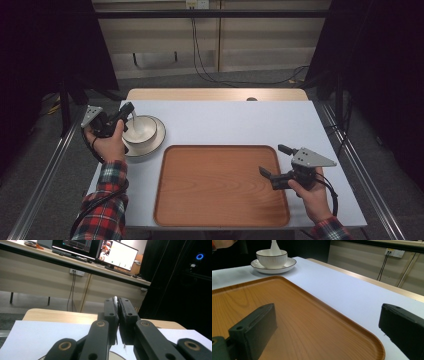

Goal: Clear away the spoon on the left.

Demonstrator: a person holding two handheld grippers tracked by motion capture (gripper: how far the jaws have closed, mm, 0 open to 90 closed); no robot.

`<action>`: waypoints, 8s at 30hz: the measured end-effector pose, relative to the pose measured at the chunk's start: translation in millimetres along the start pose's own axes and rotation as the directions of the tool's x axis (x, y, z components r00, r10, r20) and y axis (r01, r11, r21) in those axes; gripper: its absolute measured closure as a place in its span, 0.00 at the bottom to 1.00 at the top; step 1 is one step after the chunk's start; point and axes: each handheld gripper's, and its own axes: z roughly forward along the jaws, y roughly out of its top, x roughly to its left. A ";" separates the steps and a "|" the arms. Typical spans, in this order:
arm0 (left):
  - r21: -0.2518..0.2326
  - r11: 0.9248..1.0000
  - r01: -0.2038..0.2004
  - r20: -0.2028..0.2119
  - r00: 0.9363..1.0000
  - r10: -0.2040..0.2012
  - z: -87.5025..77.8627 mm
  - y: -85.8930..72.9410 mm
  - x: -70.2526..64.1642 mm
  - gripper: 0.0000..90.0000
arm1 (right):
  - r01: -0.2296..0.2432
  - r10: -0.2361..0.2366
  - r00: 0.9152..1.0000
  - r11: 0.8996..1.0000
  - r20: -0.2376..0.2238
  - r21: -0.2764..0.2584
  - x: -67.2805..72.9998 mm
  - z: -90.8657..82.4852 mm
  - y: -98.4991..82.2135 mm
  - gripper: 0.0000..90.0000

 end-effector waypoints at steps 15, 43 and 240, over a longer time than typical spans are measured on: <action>0.048 0.999 -0.019 0.090 0.996 0.014 -4.4 26.6 -16.9 0.95 | 0.003 -0.003 1.000 1.000 -0.002 -0.002 0.9 -0.5 0.5 0.01; 0.121 0.991 -0.050 0.304 0.953 0.011 -2.6 43.1 -57.4 0.95 | 0.006 -0.005 1.000 1.000 -0.023 0.008 1.7 -0.4 0.5 0.02; 0.448 0.877 -0.173 0.635 0.752 -0.176 -39.1 -82.0 -144.9 0.84 | 0.003 -0.004 0.998 1.000 -0.057 -0.017 6.0 -0.8 2.0 0.02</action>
